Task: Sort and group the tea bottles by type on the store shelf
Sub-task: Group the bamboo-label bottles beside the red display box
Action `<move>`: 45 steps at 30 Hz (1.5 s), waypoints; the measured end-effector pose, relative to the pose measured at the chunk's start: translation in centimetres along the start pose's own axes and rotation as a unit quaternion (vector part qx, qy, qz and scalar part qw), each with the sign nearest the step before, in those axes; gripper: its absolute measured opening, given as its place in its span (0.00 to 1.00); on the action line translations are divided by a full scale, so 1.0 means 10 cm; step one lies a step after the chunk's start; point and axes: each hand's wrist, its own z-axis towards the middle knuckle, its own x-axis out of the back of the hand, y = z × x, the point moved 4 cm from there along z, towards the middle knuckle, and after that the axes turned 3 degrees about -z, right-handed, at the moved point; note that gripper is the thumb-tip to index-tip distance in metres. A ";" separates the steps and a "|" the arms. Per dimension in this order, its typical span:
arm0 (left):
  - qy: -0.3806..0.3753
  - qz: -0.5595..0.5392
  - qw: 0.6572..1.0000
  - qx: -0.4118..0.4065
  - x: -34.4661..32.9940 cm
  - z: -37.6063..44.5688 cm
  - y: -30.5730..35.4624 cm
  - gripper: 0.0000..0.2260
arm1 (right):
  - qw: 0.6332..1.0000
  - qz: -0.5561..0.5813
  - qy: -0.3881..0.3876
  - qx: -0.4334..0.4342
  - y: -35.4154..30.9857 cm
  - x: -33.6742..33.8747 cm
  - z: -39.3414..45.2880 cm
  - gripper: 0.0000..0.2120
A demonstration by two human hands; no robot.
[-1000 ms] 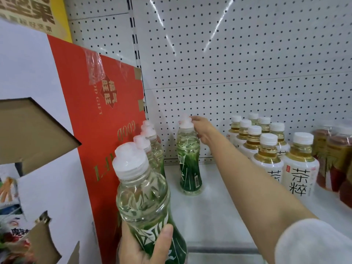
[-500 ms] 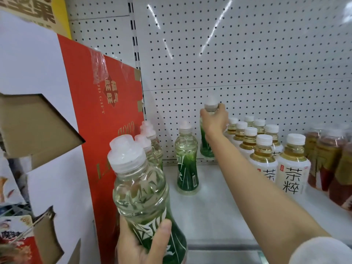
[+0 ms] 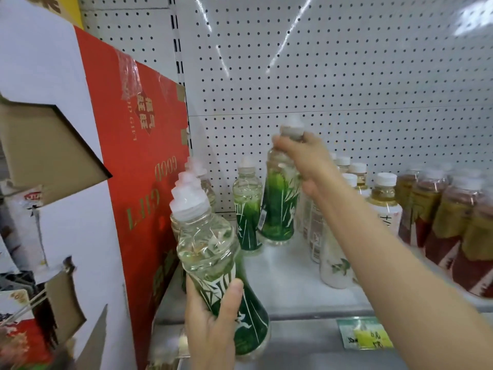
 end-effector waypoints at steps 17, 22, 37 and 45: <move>-0.083 0.070 0.994 0.009 -0.14 0.00 0.03 0.41 | 0.989 -0.092 -0.096 -0.068 1.00 -0.30 -0.40 0.37; -0.135 0.120 0.984 0.008 -0.46 0.25 -0.01 0.31 | 0.980 -0.161 -0.114 -0.004 1.19 -0.15 -0.53 0.31; -0.164 0.205 0.965 -0.002 -0.64 0.51 -0.33 0.34 | 0.969 -0.156 -0.182 0.062 1.49 -0.07 -1.23 0.36; 0.097 0.283 0.953 -0.049 0.24 0.28 -0.22 0.41 | 0.975 -0.215 -0.049 0.034 1.47 0.00 -1.22 0.35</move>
